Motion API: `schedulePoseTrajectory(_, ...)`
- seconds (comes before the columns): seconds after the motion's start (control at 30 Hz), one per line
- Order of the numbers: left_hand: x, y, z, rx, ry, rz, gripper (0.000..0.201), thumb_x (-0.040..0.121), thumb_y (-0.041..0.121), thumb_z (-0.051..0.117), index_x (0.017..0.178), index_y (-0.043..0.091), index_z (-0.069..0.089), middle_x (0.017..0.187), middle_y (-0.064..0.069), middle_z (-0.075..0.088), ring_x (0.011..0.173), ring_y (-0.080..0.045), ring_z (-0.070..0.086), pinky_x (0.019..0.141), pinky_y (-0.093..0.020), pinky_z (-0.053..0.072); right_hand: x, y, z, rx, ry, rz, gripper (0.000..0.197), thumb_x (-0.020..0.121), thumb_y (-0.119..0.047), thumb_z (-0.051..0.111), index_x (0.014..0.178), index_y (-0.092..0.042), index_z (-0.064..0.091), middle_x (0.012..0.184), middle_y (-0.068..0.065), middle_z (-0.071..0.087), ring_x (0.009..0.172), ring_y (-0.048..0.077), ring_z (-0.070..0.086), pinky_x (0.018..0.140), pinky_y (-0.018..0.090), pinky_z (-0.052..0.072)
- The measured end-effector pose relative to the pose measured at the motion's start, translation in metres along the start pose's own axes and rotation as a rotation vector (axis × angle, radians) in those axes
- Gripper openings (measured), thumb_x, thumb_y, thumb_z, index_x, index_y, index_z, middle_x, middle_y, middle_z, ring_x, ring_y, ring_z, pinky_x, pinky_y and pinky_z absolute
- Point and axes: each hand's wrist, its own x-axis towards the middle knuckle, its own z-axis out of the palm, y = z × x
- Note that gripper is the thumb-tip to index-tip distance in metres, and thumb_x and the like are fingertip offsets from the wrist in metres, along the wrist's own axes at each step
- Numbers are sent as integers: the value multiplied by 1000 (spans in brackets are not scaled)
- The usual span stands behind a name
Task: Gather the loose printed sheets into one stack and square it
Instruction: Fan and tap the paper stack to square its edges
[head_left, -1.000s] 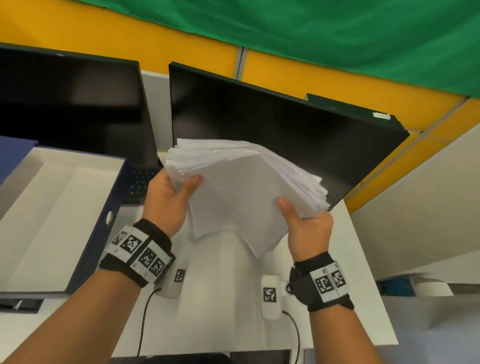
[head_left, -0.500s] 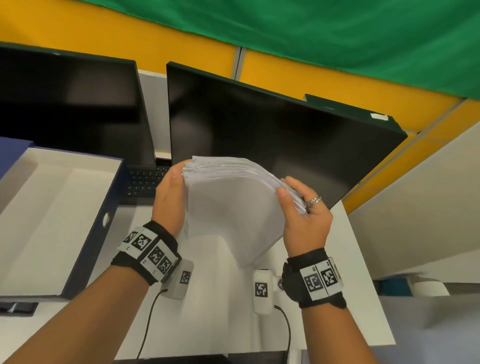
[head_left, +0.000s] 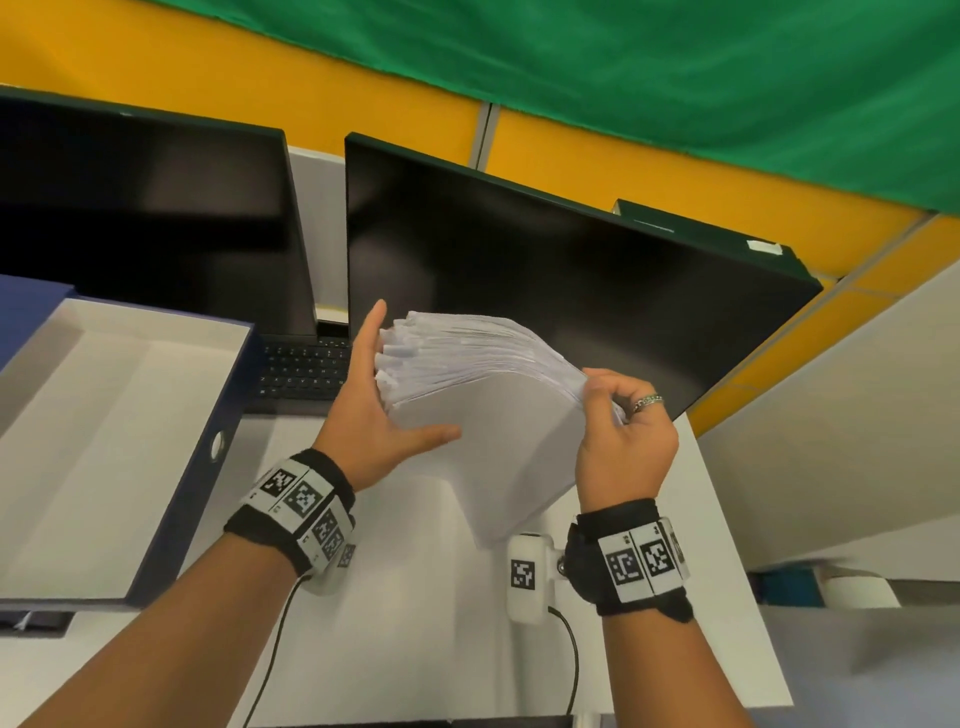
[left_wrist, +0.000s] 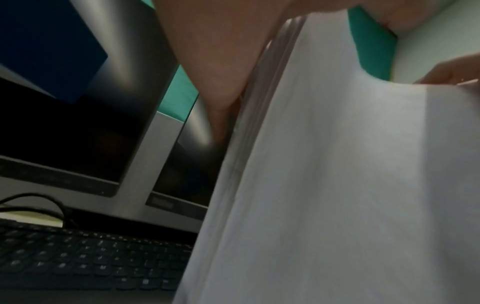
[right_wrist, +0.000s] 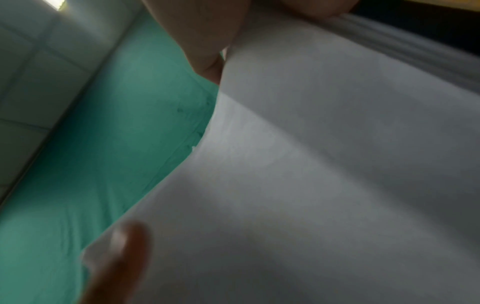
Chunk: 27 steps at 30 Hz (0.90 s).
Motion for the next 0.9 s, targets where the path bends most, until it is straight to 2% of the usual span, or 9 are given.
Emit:
schedulePoseTrajectory(0.07, 5, -3, -1, -20, 42, 18, 113, 67, 15, 88, 149, 39, 14, 141, 14, 44, 122, 10, 48, 87, 2, 39, 0, 1, 0, 1, 5, 0, 9, 91, -18, 62, 89, -24, 68, 87, -17, 67, 87, -1, 62, 83, 27, 56)
schedulePoseTrajectory(0.13, 12, -5, -3, -4, 67, 40, 93, 72, 11, 85, 147, 29, 32, 129, 20, 51, 113, 17, 52, 86, -1, 42, 0, 2, -1, 22, 21, 3, 12, 92, -15, 60, 87, -23, 67, 87, -12, 68, 86, 4, 63, 84, 32, 56)
schedulePoseTrajectory(0.27, 24, -9, -8, 28, 77, 49, 68, 71, 12, 86, 129, 21, 53, 117, 12, 63, 107, 2, 62, 88, -12, 50, 0, 1, -4, -2, -52, -80, 6, 88, -16, 67, 92, -19, 69, 94, -6, 68, 90, 2, 63, 84, 20, 53)
schedulePoseTrajectory(0.37, 29, -10, -7, 6, 73, 46, 60, 70, 13, 87, 121, 22, 56, 113, 10, 66, 104, -3, 65, 85, -14, 53, 2, 1, -6, -59, -45, -129, 8, 86, -11, 67, 87, -19, 70, 97, -4, 69, 92, 1, 62, 85, 16, 51)
schedulePoseTrajectory(0.53, 33, -9, -1, 33, 38, 45, 56, 70, 15, 86, 117, 24, 57, 109, 12, 66, 100, 3, 64, 83, -11, 52, 4, 4, -10, 2, 43, 1, 10, 90, -10, 61, 91, -12, 71, 94, 0, 70, 90, 9, 64, 86, 25, 54)
schedulePoseTrajectory(0.67, 33, -10, 0, 32, 33, 54, 52, 70, 15, 86, 113, 26, 58, 108, 10, 67, 101, -5, 66, 85, -17, 54, 6, 1, -8, 11, 12, 22, 9, 88, -18, 66, 94, -15, 71, 90, -4, 68, 86, 5, 63, 78, 14, 53)
schedulePoseTrajectory(0.8, 35, -9, 2, 45, 37, 46, 43, 75, 14, 83, 107, 31, 60, 104, 14, 67, 96, 3, 66, 82, -12, 53, 7, 1, -8, 76, 54, 98, 6, 91, -18, 63, 95, -22, 66, 97, 1, 69, 93, 14, 65, 87, 37, 57)
schedulePoseTrajectory(0.83, 36, -10, 2, 66, 37, 42, 38, 77, 16, 81, 108, 27, 63, 103, 14, 68, 94, 5, 66, 81, -11, 52, 6, 1, -9, 124, 36, 110, 11, 90, -21, 66, 99, -26, 63, 101, 1, 69, 96, 16, 66, 89, 40, 57)
schedulePoseTrajectory(0.9, 38, -12, 3, 106, 49, 36, 30, 82, 20, 77, 110, 18, 67, 101, 11, 70, 93, 3, 66, 83, -15, 53, 2, 4, -13, 187, -74, 64, 37, 80, -29, 77, 111, -30, 56, 109, -1, 68, 101, 15, 67, 88, 36, 58)
